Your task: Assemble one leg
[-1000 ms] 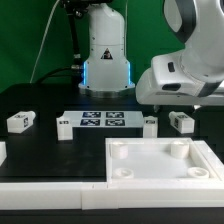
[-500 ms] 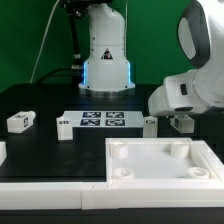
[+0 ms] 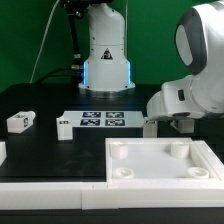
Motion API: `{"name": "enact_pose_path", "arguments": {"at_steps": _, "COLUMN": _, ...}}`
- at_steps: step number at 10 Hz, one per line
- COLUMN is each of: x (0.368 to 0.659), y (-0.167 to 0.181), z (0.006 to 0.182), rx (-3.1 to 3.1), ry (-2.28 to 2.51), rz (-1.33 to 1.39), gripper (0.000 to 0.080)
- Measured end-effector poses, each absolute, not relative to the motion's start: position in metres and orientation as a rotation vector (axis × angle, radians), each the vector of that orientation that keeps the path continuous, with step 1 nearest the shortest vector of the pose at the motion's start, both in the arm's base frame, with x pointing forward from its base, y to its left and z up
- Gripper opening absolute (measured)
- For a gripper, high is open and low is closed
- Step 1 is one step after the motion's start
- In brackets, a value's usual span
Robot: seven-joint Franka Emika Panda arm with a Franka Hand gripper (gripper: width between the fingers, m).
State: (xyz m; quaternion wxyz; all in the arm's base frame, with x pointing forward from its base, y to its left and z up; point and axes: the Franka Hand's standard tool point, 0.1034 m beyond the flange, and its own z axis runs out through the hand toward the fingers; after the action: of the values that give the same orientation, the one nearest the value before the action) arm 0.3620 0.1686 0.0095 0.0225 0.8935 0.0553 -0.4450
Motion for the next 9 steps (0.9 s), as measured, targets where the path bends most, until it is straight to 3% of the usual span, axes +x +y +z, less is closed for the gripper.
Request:
{"name": "enact_pose_path", "arguments": {"at_steps": 3, "x": 0.3601, "y": 0.1672, "z": 0.0090, "rx": 2.756, "ry": 0.153, "rz": -1.388, "gripper": 0.0648}}
{"name": "enact_pose_path", "arguments": {"at_steps": 4, "x": 0.3601, "y": 0.1672, "z": 0.0090, "rx": 2.756, "ry": 0.153, "rz": -1.388, "gripper": 0.0556}}
{"name": "enact_pose_path", "arguments": {"at_steps": 6, "x": 0.3601, "y": 0.1672, "z": 0.0091, "rx": 2.756, "ry": 0.153, "rz": -1.388, "gripper": 0.0288}}
{"name": "enact_pose_path", "arguments": {"at_steps": 9, "x": 0.3601, "y": 0.1672, "z": 0.0090, "rx": 2.756, "ry": 0.153, "rz": -1.388, "gripper": 0.0288}}
